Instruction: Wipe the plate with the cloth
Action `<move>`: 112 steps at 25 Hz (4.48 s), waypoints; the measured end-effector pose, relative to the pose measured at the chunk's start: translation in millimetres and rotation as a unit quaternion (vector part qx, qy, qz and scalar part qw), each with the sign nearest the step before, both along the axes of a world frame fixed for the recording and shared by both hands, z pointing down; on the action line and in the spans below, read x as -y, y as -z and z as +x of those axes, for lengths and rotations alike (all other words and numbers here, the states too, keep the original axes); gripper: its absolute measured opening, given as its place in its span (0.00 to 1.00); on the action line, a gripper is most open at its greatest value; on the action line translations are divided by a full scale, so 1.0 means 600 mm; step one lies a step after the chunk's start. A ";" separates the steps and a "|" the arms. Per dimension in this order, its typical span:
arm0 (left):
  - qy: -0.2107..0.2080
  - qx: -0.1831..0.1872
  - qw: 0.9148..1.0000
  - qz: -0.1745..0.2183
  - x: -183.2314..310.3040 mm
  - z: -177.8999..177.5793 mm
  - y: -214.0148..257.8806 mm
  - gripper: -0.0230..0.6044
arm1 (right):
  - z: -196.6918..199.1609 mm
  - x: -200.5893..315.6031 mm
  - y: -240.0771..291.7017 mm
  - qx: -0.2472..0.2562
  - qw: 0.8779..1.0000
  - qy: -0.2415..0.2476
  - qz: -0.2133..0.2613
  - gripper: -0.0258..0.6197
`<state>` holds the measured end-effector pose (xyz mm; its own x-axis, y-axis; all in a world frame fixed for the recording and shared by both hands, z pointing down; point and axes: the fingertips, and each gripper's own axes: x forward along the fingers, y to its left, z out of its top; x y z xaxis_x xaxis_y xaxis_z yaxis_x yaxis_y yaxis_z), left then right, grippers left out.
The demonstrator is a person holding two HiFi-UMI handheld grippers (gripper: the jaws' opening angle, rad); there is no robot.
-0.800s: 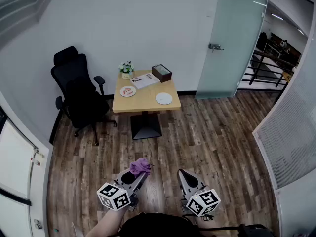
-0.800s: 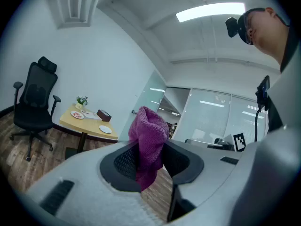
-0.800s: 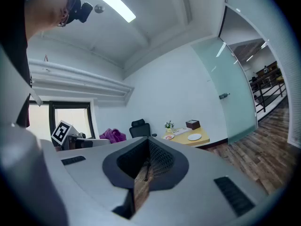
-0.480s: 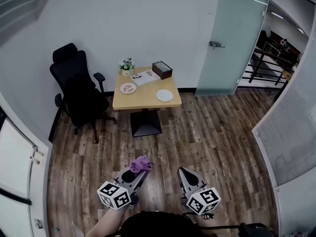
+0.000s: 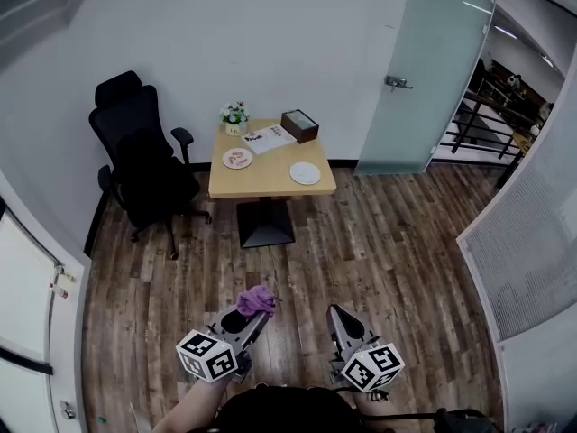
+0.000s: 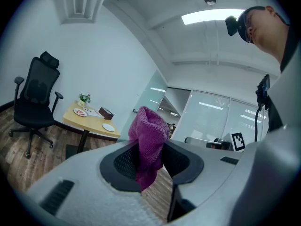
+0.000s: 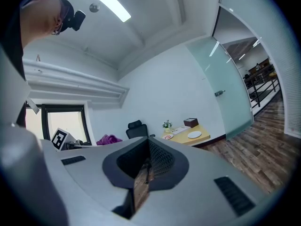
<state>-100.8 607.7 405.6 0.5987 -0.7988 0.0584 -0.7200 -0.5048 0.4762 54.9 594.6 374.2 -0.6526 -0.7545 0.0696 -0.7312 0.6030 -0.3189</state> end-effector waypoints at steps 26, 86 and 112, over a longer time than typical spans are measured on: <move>-0.026 0.016 0.999 -0.041 0.172 -0.013 -0.053 0.25 | -0.007 0.164 -0.060 -0.013 0.999 0.007 -0.047 0.04; -0.035 -0.007 0.998 -0.047 0.880 -0.084 -0.035 0.25 | -0.089 0.863 -0.062 -0.062 0.996 0.001 -0.060 0.04; -0.038 0.024 0.998 -0.043 1.220 0.026 -0.003 0.25 | -0.005 1.214 -0.022 -0.049 0.998 0.023 -0.032 0.04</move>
<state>-85.2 -124.2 407.2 0.6519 -0.7424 0.1544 -0.7043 -0.5174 0.4861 51.8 -133.7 387.6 -0.6736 -0.7164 0.1819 -0.7332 0.6168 -0.2862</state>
